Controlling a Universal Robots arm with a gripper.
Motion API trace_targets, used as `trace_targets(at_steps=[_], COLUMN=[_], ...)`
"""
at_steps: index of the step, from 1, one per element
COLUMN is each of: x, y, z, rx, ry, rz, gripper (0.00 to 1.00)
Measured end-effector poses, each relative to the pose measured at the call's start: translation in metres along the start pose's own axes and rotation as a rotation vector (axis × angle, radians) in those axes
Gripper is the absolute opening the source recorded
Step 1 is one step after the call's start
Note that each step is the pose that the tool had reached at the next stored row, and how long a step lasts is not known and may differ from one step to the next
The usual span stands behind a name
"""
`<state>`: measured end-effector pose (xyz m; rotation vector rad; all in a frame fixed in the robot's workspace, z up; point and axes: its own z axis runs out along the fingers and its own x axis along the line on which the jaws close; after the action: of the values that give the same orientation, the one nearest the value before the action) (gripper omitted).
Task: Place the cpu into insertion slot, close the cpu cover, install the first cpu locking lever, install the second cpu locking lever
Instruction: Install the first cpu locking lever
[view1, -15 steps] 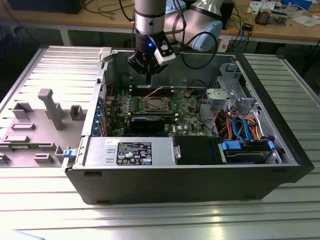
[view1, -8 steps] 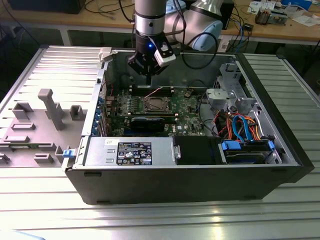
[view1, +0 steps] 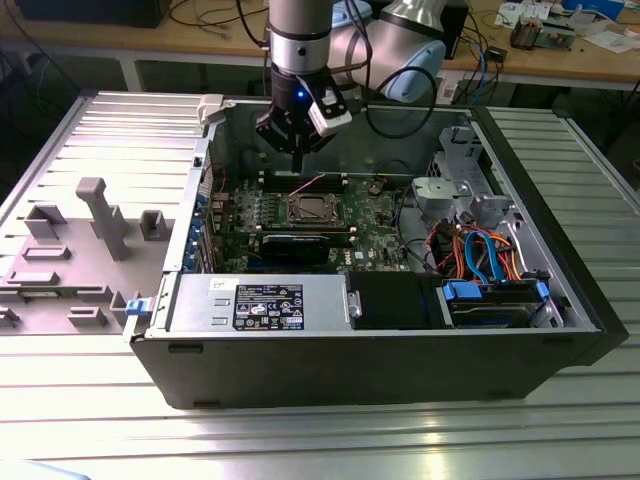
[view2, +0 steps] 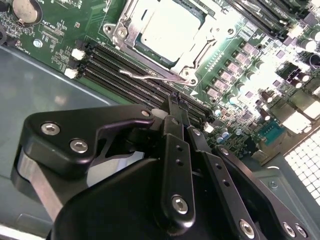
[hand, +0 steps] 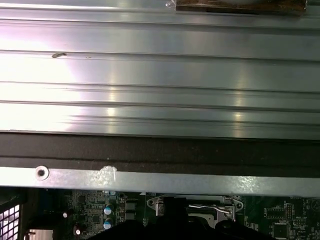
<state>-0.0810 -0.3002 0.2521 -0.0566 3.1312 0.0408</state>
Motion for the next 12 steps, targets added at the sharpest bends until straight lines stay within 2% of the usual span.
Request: trace_targets(at_steps=[12], x=[0.0002], y=[-0.0035], z=[0.0038], rx=[0.0000], ry=[0.0000], rz=[0.000], gripper=[0.11])
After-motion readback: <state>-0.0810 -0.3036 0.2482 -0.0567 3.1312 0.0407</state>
